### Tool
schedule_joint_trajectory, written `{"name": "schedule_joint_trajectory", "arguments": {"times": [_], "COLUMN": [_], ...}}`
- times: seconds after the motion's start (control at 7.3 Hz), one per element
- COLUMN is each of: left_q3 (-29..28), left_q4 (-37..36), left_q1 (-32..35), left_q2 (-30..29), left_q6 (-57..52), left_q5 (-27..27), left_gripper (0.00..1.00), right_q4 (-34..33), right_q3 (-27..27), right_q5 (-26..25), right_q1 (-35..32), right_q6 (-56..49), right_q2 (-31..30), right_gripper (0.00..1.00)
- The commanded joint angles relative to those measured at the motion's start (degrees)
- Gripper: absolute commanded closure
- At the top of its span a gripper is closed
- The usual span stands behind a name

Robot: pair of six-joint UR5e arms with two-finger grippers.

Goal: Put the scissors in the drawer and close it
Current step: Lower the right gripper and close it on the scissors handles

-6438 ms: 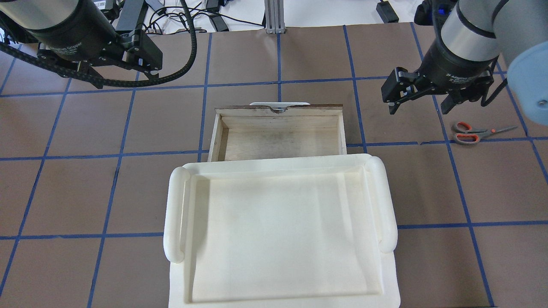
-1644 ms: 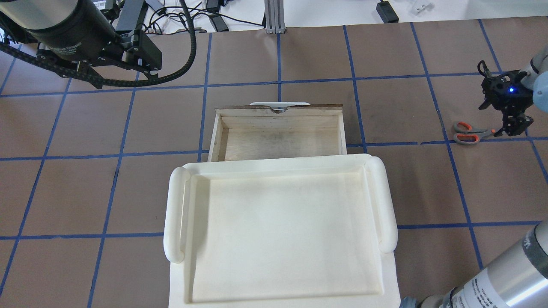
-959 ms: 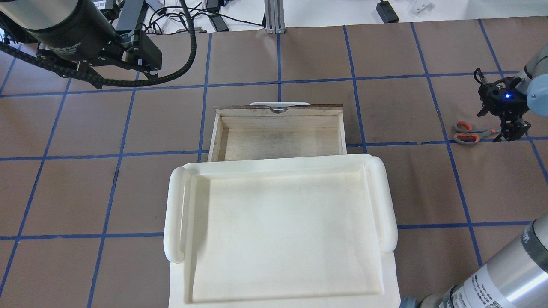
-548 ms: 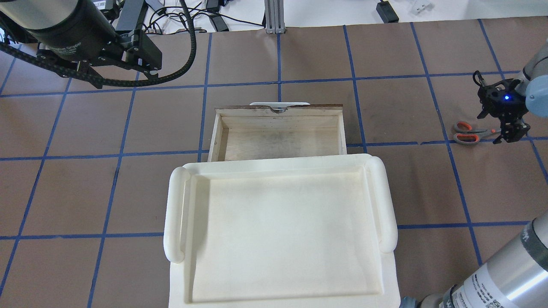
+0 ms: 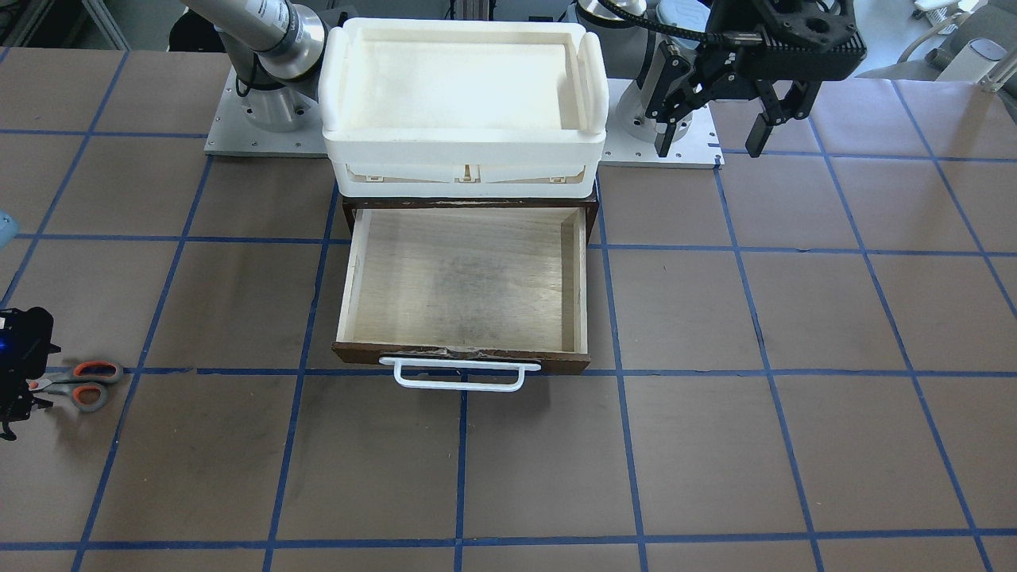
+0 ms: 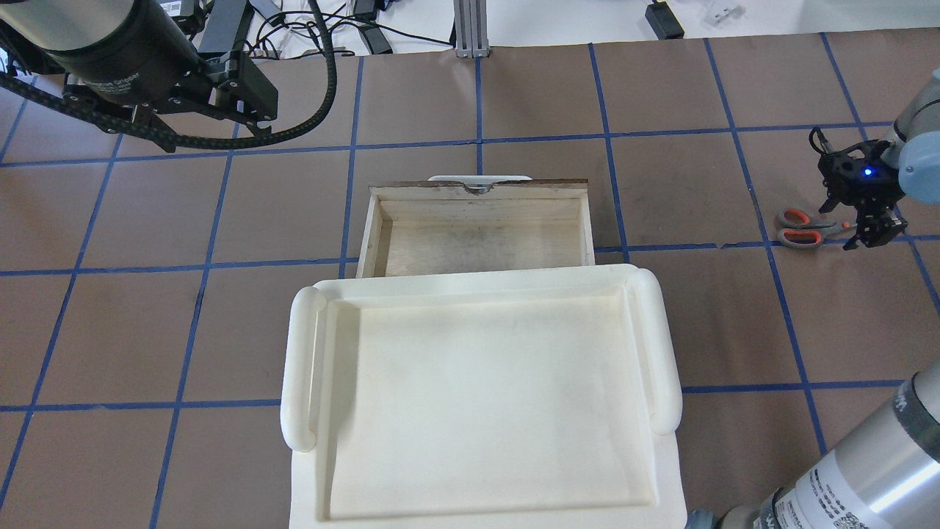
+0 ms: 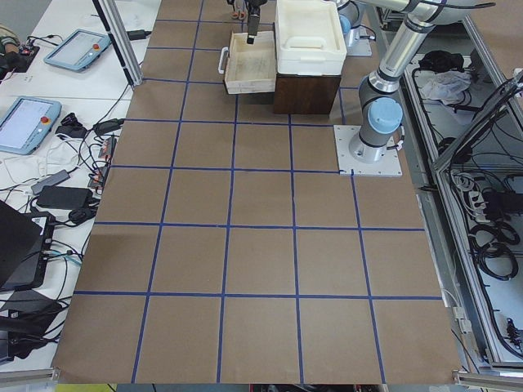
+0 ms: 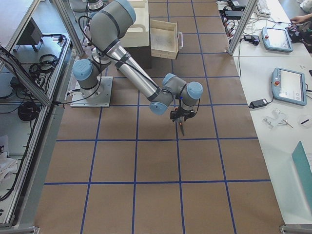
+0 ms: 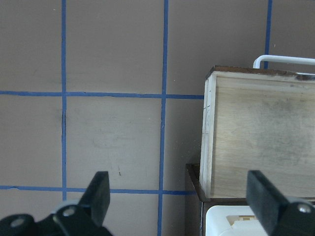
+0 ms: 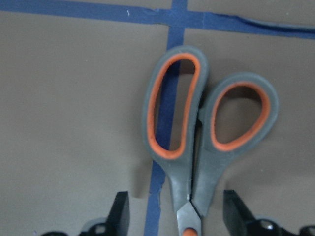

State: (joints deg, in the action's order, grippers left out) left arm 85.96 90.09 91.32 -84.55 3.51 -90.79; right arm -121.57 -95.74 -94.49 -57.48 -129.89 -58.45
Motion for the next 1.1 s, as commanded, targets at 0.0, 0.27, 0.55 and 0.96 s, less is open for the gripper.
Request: {"name": "schedule_joint_trajectory", "arguments": {"times": [0.0, 0.27, 0.55, 0.96], "left_q3": [0.00, 0.00, 0.00, 0.00], "left_q4": [0.00, 0.00, 0.00, 0.00], "left_q1": [0.00, 0.00, 0.00, 0.00], "left_q2": [0.00, 0.00, 0.00, 0.00], "left_q6": [0.01, 0.01, 0.01, 0.01], "left_q5": [-0.09, -0.09, -0.09, -0.09], "left_gripper": [0.00, 0.00, 0.00, 0.00], "right_q4": [0.01, 0.01, -0.07, 0.45], "right_q3": [-0.06, 0.03, 0.46, 0.55], "right_q5": [-0.69, -0.78, -0.87, -0.26], "right_q1": [0.00, -0.08, -0.08, -2.00], "right_q6": [-0.01, -2.63, -2.56, -0.03], "right_q2": [0.00, -0.08, -0.61, -4.99], "right_gripper": [0.67, 1.00, 1.00, 1.00]}}
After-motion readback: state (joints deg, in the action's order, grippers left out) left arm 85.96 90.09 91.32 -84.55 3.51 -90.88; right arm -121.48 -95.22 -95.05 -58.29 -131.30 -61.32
